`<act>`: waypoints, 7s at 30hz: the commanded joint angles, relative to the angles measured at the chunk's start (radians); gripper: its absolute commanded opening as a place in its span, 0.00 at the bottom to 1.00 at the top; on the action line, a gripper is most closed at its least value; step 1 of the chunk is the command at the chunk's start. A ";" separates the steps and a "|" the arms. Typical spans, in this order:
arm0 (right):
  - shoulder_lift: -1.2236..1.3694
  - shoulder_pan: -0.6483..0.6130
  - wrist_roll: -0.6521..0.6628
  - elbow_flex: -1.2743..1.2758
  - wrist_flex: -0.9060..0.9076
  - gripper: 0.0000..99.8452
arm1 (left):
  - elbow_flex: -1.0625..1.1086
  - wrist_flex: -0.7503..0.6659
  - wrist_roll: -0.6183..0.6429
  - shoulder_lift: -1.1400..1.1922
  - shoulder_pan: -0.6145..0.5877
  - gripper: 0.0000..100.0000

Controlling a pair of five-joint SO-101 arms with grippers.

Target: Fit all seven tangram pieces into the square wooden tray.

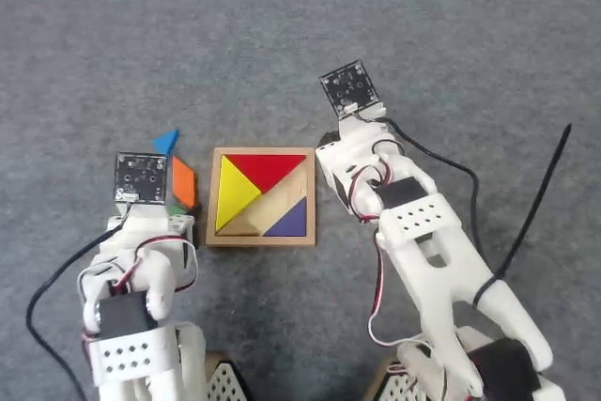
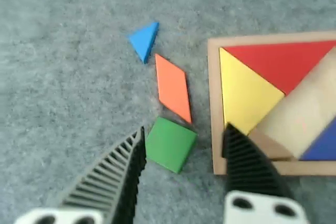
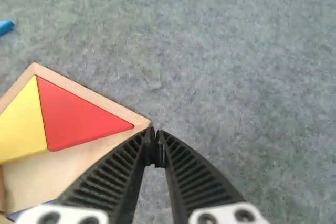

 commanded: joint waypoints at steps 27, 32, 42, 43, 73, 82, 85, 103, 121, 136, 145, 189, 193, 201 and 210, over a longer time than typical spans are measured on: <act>0.084 0.015 0.025 -0.075 -0.012 0.01 | -0.889 -0.161 -0.342 1.444 -0.091 0.30; 0.082 0.012 0.025 -0.075 0.012 0.01 | -1.029 -0.161 -0.351 1.539 -0.091 0.30; 0.082 0.012 0.026 -0.078 0.016 0.01 | -1.267 -0.229 -0.370 1.752 -0.086 0.30; 0.082 0.012 0.026 -0.078 0.016 0.01 | -1.279 -0.192 -0.393 1.768 -0.086 0.30; 0.021 -0.024 -0.002 -0.101 0.166 0.01 | -0.513 -0.032 -0.358 1.076 -0.184 0.28; -0.174 -0.082 -0.014 0.086 0.070 0.01 | -0.487 -0.057 -0.413 1.209 -0.158 0.28; -0.219 -0.084 0.008 0.112 0.061 0.01 | -0.487 -0.060 -0.445 1.234 -0.098 0.28; -0.251 -0.084 0.009 0.120 0.070 0.01 | -0.572 -0.144 -0.611 1.249 -0.055 0.25; -0.249 -0.081 0.009 0.120 0.067 0.01 | -0.774 0.037 -0.674 1.528 -0.077 0.22; -0.249 -0.077 0.011 0.120 0.062 0.01 | -0.760 0.044 -0.617 1.527 -0.071 0.15; -0.249 -0.076 0.011 0.120 0.062 0.01 | -0.748 0.046 -0.617 1.525 -0.071 0.10; -0.257 -0.074 0.011 0.120 0.062 0.01 | -0.463 -0.003 -0.580 1.263 0.103 0.09; -0.259 -0.073 0.011 0.120 0.064 0.01 | -0.423 0.002 -0.580 1.234 0.135 0.09; -0.259 -0.073 0.011 0.120 0.062 0.01 | -0.364 0.002 -0.580 1.185 0.173 0.04; -0.259 -0.073 0.011 0.120 0.062 0.01 | -0.369 0.032 -0.548 1.106 0.152 0.12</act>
